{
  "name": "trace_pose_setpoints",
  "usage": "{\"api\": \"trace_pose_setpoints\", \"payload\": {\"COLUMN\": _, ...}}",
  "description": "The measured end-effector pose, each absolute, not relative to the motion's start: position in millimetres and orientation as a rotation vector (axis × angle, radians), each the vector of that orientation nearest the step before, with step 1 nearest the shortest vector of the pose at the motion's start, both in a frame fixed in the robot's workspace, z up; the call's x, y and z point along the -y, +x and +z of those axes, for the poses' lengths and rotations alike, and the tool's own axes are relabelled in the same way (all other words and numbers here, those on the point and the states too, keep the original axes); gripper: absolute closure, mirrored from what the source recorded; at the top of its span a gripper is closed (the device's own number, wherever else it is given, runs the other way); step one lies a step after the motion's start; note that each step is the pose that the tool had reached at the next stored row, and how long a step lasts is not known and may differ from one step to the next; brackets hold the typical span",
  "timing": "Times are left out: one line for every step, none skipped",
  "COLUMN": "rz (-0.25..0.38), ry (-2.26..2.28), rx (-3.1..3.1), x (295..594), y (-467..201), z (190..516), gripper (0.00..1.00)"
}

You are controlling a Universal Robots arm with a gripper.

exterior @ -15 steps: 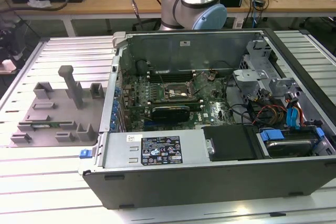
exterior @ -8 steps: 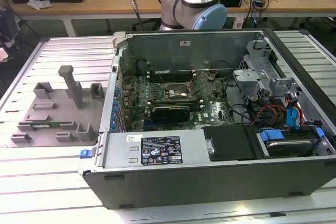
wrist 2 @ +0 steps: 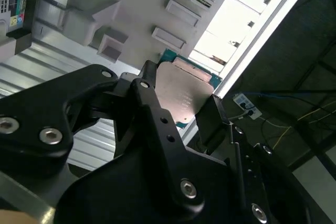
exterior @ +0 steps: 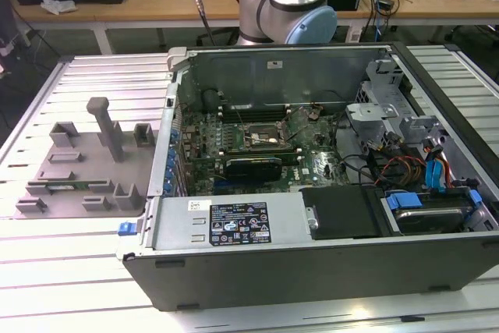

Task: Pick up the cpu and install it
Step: 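Pick up the cpu and move it towards the insertion slot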

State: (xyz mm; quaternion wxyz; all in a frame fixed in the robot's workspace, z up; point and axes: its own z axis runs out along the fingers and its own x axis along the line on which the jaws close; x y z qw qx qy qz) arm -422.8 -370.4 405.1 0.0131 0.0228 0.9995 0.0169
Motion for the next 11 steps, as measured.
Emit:
{"api": "trace_pose_setpoints", "payload": {"rz": 0.053, "ry": 0.071, "rx": -3.114, "x": 370, "y": -423, "z": 407, "gripper": 0.45}}
{"api": "trace_pose_setpoints", "payload": {"rz": 0.053, "ry": 0.071, "rx": -3.114, "x": 370, "y": -423, "z": 409, "gripper": 0.45}}
{"api": "trace_pose_setpoints", "payload": {"rz": 0.053, "ry": 0.071, "rx": -3.114, "x": 370, "y": -423, "z": 412, "gripper": 0.45}}
{"api": "trace_pose_setpoints", "payload": {"rz": 0.053, "ry": 0.071, "rx": -3.114, "x": 370, "y": -423, "z": 414, "gripper": 0.45}}
{"api": "trace_pose_setpoints", "payload": {"rz": 0.053, "ry": 0.071, "rx": -3.114, "x": 370, "y": -423, "z": 417, "gripper": 0.45}}
{"api": "trace_pose_setpoints", "payload": {"rz": 0.053, "ry": 0.071, "rx": -3.114, "x": 370, "y": -423, "z": 420, "gripper": 0.45}}
{"api": "trace_pose_setpoints", "payload": {"rz": 0.053, "ry": 0.071, "rx": -3.114, "x": 370, "y": -423, "z": 422, "gripper": 0.45}}
{"api": "trace_pose_setpoints", "payload": {"rz": 0.053, "ry": 0.071, "rx": -3.114, "x": 370, "y": -423, "z": 424, "gripper": 0.45}}
{"api": "trace_pose_setpoints", "payload": {"rz": 0.053, "ry": 0.071, "rx": -3.114, "x": 370, "y": -423, "z": 428, "gripper": 0.45}}
{"api": "trace_pose_setpoints", "payload": {"rz": 0.053, "ry": 0.071, "rx": -3.114, "x": 370, "y": -423, "z": 432, "gripper": 0.45}}
{"api": "trace_pose_setpoints", "payload": {"rz": 0.053, "ry": 0.071, "rx": -3.114, "x": 370, "y": -423, "z": 436, "gripper": 0.45}}
